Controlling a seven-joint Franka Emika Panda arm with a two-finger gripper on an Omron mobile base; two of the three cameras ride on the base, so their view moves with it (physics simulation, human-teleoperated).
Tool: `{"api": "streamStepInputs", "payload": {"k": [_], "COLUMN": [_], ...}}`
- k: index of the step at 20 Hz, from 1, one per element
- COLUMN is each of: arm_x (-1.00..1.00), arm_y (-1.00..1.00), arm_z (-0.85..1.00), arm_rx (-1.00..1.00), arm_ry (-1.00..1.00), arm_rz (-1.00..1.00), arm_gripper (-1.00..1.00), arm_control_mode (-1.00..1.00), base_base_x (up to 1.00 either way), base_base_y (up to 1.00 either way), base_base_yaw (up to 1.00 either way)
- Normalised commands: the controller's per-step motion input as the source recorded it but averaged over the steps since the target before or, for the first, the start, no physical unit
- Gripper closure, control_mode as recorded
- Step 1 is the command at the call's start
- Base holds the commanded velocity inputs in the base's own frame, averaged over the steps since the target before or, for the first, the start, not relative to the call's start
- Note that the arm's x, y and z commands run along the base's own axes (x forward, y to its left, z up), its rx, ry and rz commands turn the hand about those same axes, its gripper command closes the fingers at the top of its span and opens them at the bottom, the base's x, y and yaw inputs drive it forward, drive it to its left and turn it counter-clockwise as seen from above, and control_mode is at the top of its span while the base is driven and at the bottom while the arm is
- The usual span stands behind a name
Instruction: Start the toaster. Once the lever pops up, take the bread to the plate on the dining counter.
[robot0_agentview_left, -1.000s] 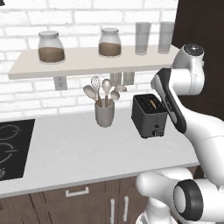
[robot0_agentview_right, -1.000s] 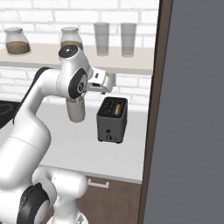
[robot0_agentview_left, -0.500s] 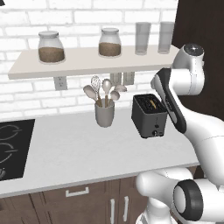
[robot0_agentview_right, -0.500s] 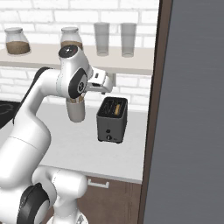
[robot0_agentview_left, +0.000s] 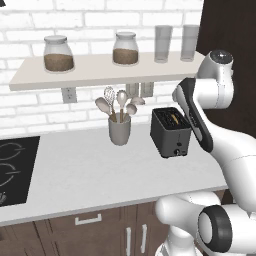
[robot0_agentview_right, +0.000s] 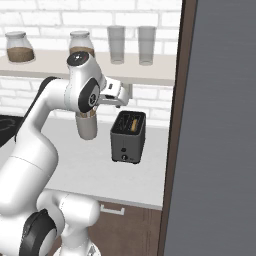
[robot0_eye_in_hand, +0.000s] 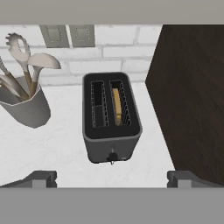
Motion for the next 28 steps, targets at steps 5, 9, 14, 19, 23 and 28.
{"api": "streamStepInputs", "payload": {"k": [5, 9, 14, 19, 23, 28], "arm_x": [0.0, 0.0, 0.0, 0.0, 0.0, 0.0], "arm_y": [0.0, 0.0, 0.0, 0.0, 0.0, 0.0], "arm_z": [0.0, 0.0, 0.0, 0.0, 0.0, 0.0], "arm_rx": [0.0, 0.0, 0.0, 0.0, 0.0, 0.0], "arm_ry": [0.0, 0.0, 0.0, 0.0, 0.0, 0.0], "arm_rz": [0.0, 0.0, 0.0, 0.0, 0.0, 0.0], "arm_gripper": [-1.0, -1.0, -1.0, -1.0, -1.0, -1.0], "arm_control_mode": [-1.0, -1.0, -1.0, -1.0, -1.0, -1.0], "base_base_x": [0.0, 0.0, 0.0, 0.0, 0.0, 0.0], "base_base_y": [0.0, 0.0, 0.0, 0.0, 0.0, 0.0], "base_base_yaw": [0.0, 0.0, 0.0, 0.0, 0.0, 0.0]}}
